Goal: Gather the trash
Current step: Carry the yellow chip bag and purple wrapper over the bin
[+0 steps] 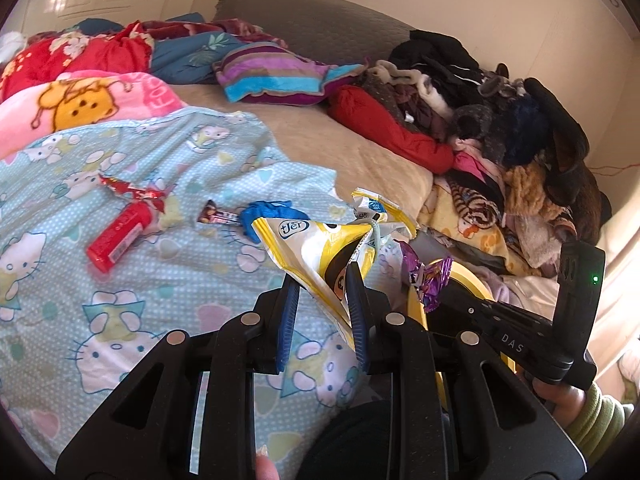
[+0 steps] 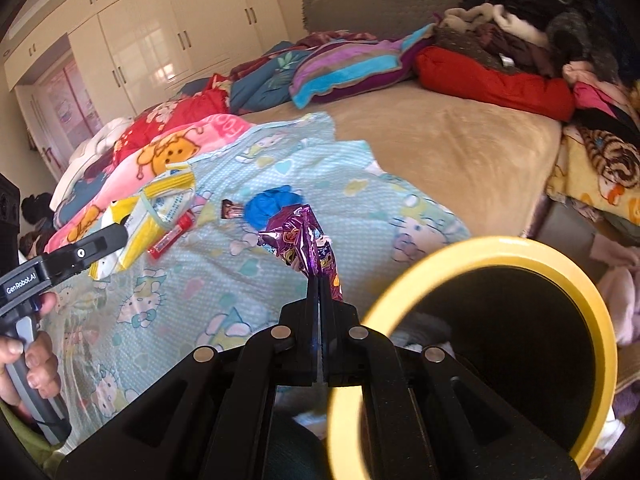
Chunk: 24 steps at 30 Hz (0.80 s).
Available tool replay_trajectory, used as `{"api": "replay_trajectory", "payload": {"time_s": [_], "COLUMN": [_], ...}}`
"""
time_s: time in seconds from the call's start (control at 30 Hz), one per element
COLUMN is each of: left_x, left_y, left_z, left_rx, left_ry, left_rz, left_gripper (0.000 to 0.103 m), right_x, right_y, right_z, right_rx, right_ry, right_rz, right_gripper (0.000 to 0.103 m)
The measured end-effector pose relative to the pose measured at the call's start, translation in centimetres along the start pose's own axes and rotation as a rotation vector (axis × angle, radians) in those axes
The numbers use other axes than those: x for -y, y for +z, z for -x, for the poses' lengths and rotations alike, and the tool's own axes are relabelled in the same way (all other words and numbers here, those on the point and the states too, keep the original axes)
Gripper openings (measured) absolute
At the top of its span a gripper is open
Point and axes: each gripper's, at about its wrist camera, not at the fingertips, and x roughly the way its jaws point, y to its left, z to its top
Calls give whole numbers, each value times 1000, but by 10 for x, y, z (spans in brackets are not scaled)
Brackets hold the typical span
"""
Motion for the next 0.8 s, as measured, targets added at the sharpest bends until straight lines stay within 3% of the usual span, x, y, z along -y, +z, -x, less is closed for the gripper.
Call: {"api": "replay_trajectory", "payload": {"time_s": [0.8], "left_x": [65], "left_y": [-8], "left_z": [-8], "left_rx": [-28], "left_ry": [-71], "left_rz": [-139], "left_gripper": [18], "right_x": [59], "right_y": [-9], "right_z": [55], "right_rx": [76], "right_ry": [-87], "right_rz": [-89], "right_gripper": [1]}}
